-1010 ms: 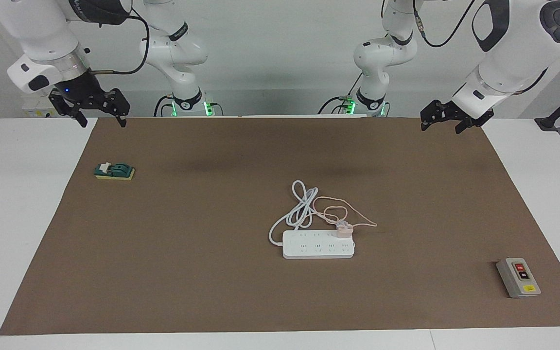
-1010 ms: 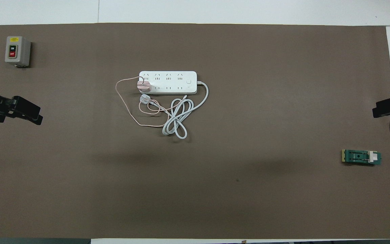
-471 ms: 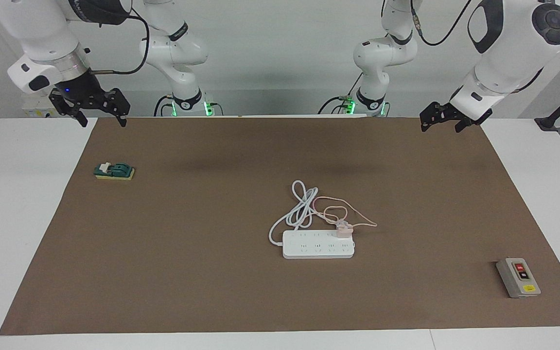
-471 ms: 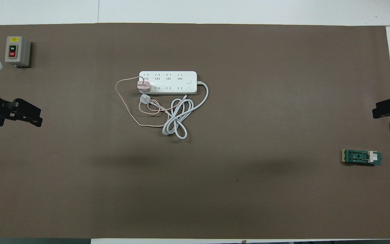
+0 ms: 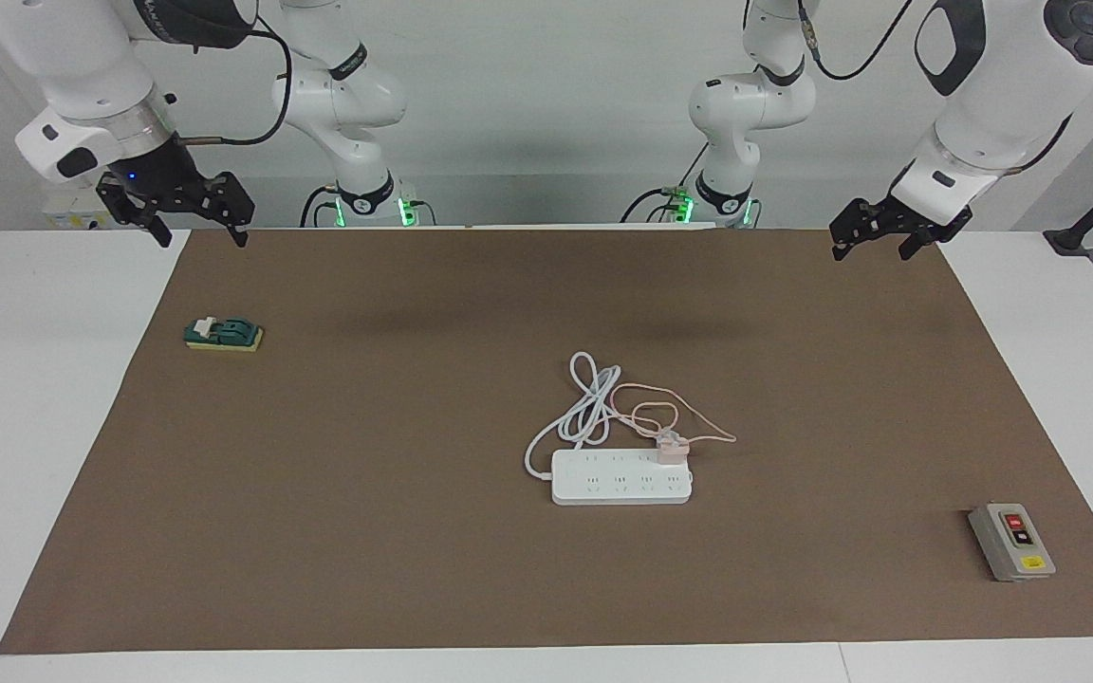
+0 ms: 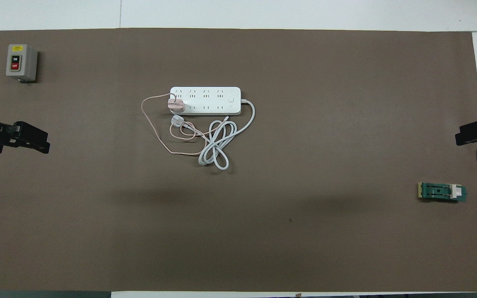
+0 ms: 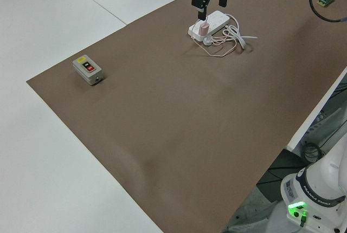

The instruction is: Plug charger into power strip

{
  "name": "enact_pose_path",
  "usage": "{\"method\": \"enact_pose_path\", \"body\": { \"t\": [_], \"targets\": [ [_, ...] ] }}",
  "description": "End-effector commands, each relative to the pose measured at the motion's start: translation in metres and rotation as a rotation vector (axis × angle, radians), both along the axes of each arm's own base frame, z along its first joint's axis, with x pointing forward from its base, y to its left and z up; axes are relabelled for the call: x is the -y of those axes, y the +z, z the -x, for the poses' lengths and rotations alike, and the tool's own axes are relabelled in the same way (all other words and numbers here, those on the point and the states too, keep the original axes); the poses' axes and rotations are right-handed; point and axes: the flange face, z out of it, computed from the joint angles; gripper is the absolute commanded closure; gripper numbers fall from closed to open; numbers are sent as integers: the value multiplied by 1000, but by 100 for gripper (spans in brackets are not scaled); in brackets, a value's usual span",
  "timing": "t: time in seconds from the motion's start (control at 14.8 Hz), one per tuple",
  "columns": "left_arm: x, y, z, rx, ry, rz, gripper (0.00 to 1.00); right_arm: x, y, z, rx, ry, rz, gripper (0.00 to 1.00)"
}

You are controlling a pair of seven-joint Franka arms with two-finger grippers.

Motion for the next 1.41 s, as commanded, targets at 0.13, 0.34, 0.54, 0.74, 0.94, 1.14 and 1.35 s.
{"method": "enact_pose_path", "body": {
  "t": [0.13,0.34,0.54,0.74,0.94,1.14,1.35],
  "targets": [
    [0,-9,-3,8,5,-3,0,1,1,4,-10,-5,7,0],
    [2,-6,-4,14,2,-3,0,1,1,4,-10,-5,7,0],
    [4,-7,-4,8,0,-3,0,2,1,4,-10,-7,7,0],
    [6,-4,-4,20,-5,-2,0,2,1,4,-10,-7,7,0],
    [4,-3,-5,28,-4,-1,0,1,2,4,-8,-10,6,0],
    [8,-1,-7,46,-11,0,0,1,2,4,-8,-10,6,0],
    [7,-1,-7,46,-8,0,0,1,2,4,-8,-8,6,0]
  ]
}}
